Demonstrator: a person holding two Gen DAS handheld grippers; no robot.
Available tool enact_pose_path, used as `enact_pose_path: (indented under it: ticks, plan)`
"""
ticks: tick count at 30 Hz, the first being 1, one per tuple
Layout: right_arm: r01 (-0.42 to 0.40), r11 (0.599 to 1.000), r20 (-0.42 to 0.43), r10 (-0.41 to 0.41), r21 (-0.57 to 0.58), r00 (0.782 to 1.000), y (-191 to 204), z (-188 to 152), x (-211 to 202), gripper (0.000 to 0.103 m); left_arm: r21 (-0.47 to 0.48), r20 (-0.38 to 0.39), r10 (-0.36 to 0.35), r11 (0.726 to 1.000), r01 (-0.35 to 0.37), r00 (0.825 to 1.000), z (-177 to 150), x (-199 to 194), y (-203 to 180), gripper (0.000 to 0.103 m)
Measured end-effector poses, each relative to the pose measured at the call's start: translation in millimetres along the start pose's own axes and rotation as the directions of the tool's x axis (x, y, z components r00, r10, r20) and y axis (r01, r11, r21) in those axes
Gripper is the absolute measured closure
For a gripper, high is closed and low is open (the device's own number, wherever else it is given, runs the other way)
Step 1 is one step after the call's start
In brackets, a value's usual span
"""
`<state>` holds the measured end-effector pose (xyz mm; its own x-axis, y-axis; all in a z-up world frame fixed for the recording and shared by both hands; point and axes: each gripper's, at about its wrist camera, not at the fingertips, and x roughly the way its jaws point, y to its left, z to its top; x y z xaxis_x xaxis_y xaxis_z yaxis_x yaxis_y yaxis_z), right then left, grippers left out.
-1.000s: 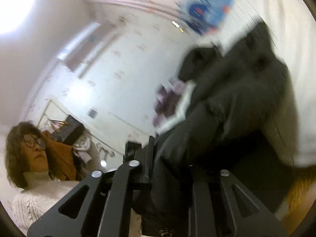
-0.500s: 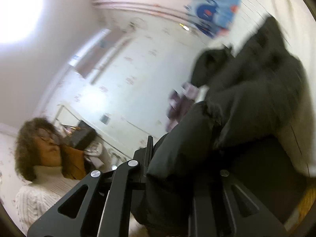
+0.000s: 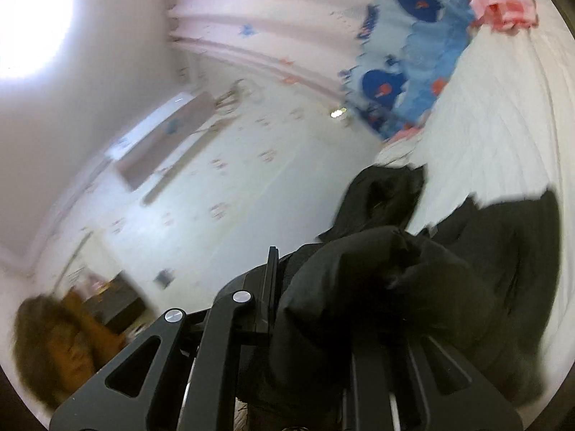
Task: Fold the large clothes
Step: 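Lower the folded hem onto the jacket and open both grippers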
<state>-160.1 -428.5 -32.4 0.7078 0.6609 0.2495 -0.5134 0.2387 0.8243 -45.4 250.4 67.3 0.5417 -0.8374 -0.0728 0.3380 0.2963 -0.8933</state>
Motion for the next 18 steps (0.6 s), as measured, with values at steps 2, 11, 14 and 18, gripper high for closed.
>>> enact_pose_path:
  ticks: [2, 11, 14, 18]
  plan:
    - [0.084, 0.996, 0.033, -0.085, 0.036, 0.996, -30.4, 25.7, 22.4, 0.09, -0.004, 0.02, 0.048, 0.999, -0.048, 0.999, 19.5, 32.8, 14.2, 0.086]
    - [0.421, 0.86, -0.011, -0.436, 0.289, 0.9, -236.2, 29.0, 89.8, 0.094, -0.134, -0.028, 0.443, 0.887, -0.443, 0.896, 25.8, 155.8, 171.5, 0.086]
    - [0.442, 0.861, -0.026, -0.451, 0.251, 0.892, -243.3, 26.0, 100.4, 0.094, -0.096, -0.04, 0.492, 0.864, -0.494, 0.869, 12.0, 166.1, 192.5, 0.086]
    - [0.462, 0.851, -0.076, -0.458, 0.248, 0.886, -245.7, 28.5, 102.9, 0.093, -0.083, -0.078, 0.507, 0.855, -0.512, 0.858, 13.7, 165.9, 197.5, 0.086]
